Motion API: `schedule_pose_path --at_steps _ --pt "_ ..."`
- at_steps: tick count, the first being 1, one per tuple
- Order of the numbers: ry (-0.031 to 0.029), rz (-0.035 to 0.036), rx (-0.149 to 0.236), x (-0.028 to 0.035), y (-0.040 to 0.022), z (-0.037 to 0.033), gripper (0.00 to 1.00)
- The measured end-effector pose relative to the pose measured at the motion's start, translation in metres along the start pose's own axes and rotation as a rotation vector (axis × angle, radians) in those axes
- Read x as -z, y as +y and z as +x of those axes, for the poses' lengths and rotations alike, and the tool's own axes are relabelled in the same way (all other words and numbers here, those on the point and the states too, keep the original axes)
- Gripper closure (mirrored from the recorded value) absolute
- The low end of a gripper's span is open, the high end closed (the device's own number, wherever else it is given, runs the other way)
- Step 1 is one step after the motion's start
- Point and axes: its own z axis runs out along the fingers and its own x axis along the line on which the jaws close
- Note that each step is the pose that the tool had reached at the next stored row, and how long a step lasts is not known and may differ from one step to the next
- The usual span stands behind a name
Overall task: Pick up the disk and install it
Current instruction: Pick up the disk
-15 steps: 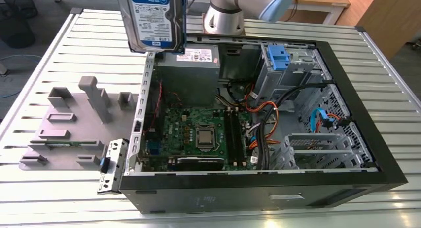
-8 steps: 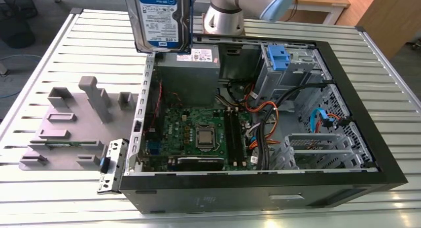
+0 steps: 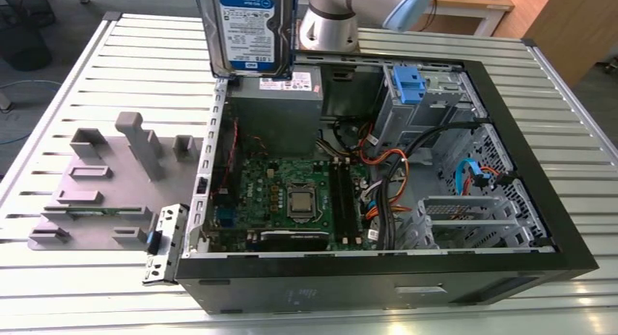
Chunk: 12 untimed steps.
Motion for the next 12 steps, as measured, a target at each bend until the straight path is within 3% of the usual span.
schedule_pose_path --at_steps 12 --pt "0.0 0.0 0.0 0.0005 -0.0212 -0.0004 0.65"
